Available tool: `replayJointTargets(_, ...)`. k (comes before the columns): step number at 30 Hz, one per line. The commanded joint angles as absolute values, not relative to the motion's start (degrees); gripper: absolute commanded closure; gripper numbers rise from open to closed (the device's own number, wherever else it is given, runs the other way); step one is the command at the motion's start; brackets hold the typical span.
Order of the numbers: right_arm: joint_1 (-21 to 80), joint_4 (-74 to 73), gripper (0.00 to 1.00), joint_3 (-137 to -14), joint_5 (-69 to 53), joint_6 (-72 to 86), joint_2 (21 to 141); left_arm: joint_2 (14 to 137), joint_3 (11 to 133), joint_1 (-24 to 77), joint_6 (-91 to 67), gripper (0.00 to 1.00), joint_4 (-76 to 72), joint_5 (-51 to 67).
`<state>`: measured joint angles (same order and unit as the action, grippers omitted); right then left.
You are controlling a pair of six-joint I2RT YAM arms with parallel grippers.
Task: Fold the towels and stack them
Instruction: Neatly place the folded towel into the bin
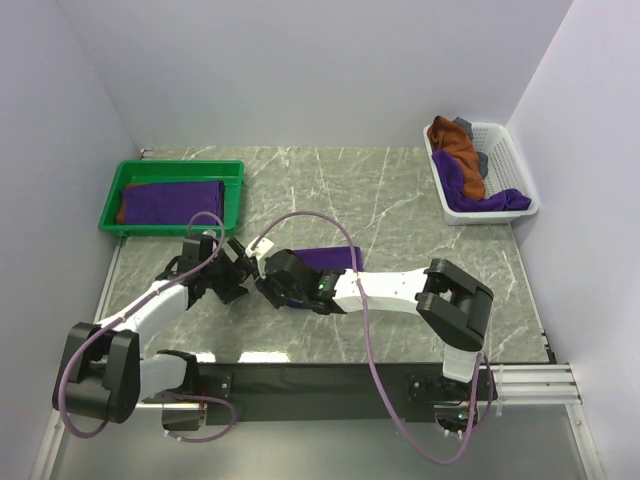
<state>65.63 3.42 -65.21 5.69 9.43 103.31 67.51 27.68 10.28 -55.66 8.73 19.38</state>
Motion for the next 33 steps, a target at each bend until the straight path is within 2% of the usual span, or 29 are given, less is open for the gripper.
replayJointTargets(1, 65.7, 8.1, 1.0, -64.4, 4.5, 10.5, 101.6, 68.0, 27.7, 11.9, -59.1, 0.01, 3.9, 17.6)
replayJointTargets(6, 65.6, 8.9, 1.0, -64.3, 4.5, 10.8, 102.2, 71.2, 26.1, 12.9, -61.1, 0.02, 1.4, 16.6)
replayJointTargets(11, 65.6, 10.2, 1.0, -63.6, 3.9, 11.4, 102.6, 77.1, 24.4, 14.3, -62.2, 0.12, -4.5, 16.3)
replayJointTargets(13, 65.7, 10.2, 1.0, -63.8, 3.8, 11.6, 102.7, 78.7, 25.2, 14.6, -62.1, 0.21, -5.2, 16.3)
replayJointTargets(15, 65.7, 10.2, 1.0, -63.8, 3.7, 11.6, 102.8, 79.4, 25.7, 14.7, -61.5, 0.34, -5.5, 15.6)
replayJointTargets(16, 65.7, 10.4, 1.0, -63.7, 3.6, 11.6, 102.8, 79.2, 25.8, 14.8, -61.3, 0.48, -5.6, 15.4)
replayJointTargets(17, 65.7, 10.5, 1.0, -63.3, 3.6, 11.7, 102.8, 78.7, 26.0, 14.8, -60.7, 0.58, -5.1, 15.1)
replayJointTargets(18, 65.7, 10.9, 1.0, -63.1, 3.7, 11.8, 102.7, 78.3, 26.6, 14.8, -60.3, 0.78, -4.4, 14.2)
replayJointTargets(21, 65.7, 11.4, 1.0, -62.1, 5.0, 12.1, 102.0, 77.3, 28.7, 14.8, -57.8, 0.99, -0.7, 11.8)
replayJointTargets(23, 65.7, 11.4, 0.82, -61.2, 6.0, 12.5, 100.3, 76.9, 30.1, 14.8, -55.2, 0.99, 2.7, 10.7)
replayJointTargets(24, 65.7, 11.2, 0.68, -60.9, 6.5, 12.6, 99.7, 76.8, 32.0, 14.8, -54.3, 0.99, 4.1, 10.1)
replayJointTargets(25, 65.7, 10.7, 0.42, -60.3, 7.1, 12.7, 98.9, 76.9, 33.1, 14.8, -53.5, 0.99, 5.4, 9.0)
replayJointTargets(27, 65.7, 9.2, 0.26, -59.4, 9.1, 13.3, 96.0, 77.3, 37.4, 14.8, -50.5, 0.99, 8.9, 7.6)
replayJointTargets(28, 65.6, 8.5, 0.15, -58.4, 10.4, 14.4, 94.9, 78.2, 39.4, 14.8, -49.4, 0.99, 10.1, 5.9)
replayJointTargets(31, 65.7, 8.0, 0.04, -53.5, 13.1, 15.1, 89.7, 82.7, 49.5, 14.6, -44.6, 0.99, 17.6, 1.0)
replayJointTargets(33, 65.7, 8.3, 0.03, -50.7, 12.6, 15.1, 85.5, 85.8, 58.0, 14.6, -41.7, 0.99, 23.0, 0.2)
